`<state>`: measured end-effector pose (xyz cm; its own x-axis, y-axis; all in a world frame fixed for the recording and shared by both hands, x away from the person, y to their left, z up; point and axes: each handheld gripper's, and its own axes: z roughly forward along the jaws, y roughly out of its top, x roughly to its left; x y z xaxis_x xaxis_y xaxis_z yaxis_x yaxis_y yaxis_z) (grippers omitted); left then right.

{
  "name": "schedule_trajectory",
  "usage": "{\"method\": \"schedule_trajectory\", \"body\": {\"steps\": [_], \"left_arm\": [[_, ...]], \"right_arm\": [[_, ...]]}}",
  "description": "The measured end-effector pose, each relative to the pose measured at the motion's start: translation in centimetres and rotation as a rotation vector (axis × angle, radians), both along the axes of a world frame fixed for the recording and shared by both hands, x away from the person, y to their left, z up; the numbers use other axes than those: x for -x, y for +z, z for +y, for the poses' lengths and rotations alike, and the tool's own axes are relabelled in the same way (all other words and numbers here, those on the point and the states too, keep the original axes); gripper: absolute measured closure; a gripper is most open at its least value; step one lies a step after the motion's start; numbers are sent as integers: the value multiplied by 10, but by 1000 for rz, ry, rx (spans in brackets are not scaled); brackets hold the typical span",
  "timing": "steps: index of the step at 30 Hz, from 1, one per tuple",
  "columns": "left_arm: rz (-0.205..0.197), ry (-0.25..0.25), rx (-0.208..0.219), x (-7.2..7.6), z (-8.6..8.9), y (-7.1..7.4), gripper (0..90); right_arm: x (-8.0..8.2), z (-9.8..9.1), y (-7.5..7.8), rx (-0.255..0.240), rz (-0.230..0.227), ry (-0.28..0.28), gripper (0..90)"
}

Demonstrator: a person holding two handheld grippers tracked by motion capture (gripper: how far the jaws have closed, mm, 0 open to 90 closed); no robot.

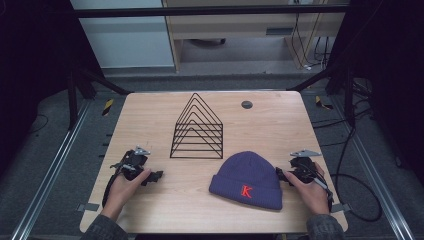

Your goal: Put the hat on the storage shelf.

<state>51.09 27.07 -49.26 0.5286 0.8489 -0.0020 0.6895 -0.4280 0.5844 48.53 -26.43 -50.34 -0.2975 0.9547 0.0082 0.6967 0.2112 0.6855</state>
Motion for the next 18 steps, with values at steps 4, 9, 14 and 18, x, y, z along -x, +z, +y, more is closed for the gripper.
{"method": "schedule_trajectory", "body": {"steps": [4,9,14,18], "left_arm": [[-7,-1,-13,1,-2,-1,49],[-14,-5,-13,2,-1,-2,40],[-15,-7,-10,2,-2,-2,31],[-15,-8,-13,2,-3,-3,12]], "right_arm": [[0,0,0,2,-2,0,156],[0,0,-1,0,-6,-3,152],[-1,1,0,0,5,-7,151],[-1,0,4,-6,11,-4,170]]}}
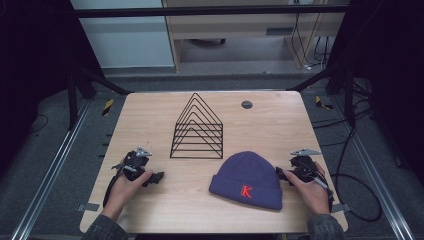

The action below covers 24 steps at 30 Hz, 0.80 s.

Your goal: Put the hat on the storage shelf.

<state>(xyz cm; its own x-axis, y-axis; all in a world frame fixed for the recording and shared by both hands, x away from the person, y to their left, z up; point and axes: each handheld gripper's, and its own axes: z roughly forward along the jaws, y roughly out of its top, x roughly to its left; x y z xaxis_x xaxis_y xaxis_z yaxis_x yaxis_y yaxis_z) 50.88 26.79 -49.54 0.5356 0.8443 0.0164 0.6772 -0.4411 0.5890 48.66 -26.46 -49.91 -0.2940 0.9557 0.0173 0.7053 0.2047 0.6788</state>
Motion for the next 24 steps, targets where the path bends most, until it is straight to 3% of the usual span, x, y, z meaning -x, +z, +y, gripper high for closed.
{"method": "schedule_trajectory", "body": {"steps": [7,8,15,18,24], "left_arm": [[-3,-7,-1,0,0,-1,0],[-3,-10,-1,0,0,-1,0],[-11,-10,4,1,0,-2,0],[-11,-13,5,2,0,-2,0],[-10,-16,4,2,0,-2,0]], "right_arm": [[4,4,8,3,-32,8,198],[5,7,13,21,-39,15,237],[6,21,29,34,-76,35,282],[4,33,38,1,-84,95,342],[-10,51,45,64,-32,180,391]]}}
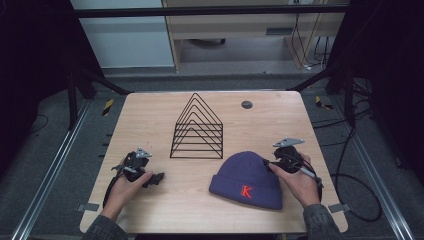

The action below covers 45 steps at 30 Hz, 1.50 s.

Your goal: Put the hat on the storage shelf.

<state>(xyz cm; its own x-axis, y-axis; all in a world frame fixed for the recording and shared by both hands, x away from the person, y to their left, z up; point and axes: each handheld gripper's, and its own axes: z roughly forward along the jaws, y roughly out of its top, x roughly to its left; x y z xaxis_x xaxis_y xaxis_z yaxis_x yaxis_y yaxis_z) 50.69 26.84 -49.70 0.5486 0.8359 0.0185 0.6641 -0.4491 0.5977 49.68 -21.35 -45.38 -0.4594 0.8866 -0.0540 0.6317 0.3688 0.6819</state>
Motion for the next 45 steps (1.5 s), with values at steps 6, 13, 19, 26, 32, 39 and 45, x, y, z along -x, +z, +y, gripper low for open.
{"method": "schedule_trajectory", "body": {"steps": [6,13,19,26,32,39,45], "left_arm": [[2,-5,-1,-1,0,0,0],[1,-7,0,-1,0,0,0],[3,-6,2,-1,0,0,0],[2,-7,2,-1,0,0,0],[2,-7,3,-1,0,0,0],[4,-7,0,-2,-1,0,0],[7,-1,-3,-2,-1,0,0]], "right_arm": [[-18,12,5,33,51,46,381],[-29,20,6,38,90,92,497],[-46,26,2,7,147,90,553],[-56,35,-10,19,204,102,536],[-57,43,-18,46,242,110,587],[-55,43,-15,40,244,133,785],[-42,40,3,-1,173,142,807]]}}
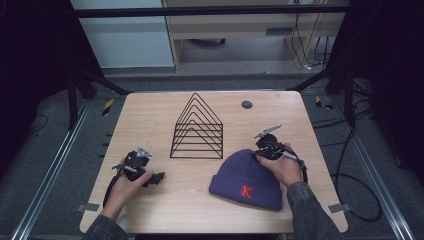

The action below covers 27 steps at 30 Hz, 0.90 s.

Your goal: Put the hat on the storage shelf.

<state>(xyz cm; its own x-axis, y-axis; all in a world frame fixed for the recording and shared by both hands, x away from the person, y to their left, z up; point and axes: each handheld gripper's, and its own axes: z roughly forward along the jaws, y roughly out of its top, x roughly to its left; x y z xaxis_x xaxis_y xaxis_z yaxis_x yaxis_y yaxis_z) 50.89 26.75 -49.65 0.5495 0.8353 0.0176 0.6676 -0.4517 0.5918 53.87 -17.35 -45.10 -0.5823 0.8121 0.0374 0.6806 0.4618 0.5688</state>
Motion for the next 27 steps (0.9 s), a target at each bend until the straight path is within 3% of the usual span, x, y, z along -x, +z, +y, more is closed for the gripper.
{"method": "schedule_trajectory", "body": {"steps": [3,4,15,18,25,27], "left_arm": [[0,3,-1,0,0,0,0],[-1,3,0,0,0,0,0],[-20,-9,16,1,2,-1,0],[-41,-6,20,3,3,2,57],[-99,13,64,7,7,11,51],[-107,13,75,10,8,13,54]], "right_arm": [[7,0,8,-13,-24,9,810],[15,0,16,-28,-59,25,812],[51,-1,50,-94,-189,96,814],[59,0,58,-108,-214,114,815],[74,4,79,-125,-258,162,818],[81,5,89,-123,-294,188,818]]}}
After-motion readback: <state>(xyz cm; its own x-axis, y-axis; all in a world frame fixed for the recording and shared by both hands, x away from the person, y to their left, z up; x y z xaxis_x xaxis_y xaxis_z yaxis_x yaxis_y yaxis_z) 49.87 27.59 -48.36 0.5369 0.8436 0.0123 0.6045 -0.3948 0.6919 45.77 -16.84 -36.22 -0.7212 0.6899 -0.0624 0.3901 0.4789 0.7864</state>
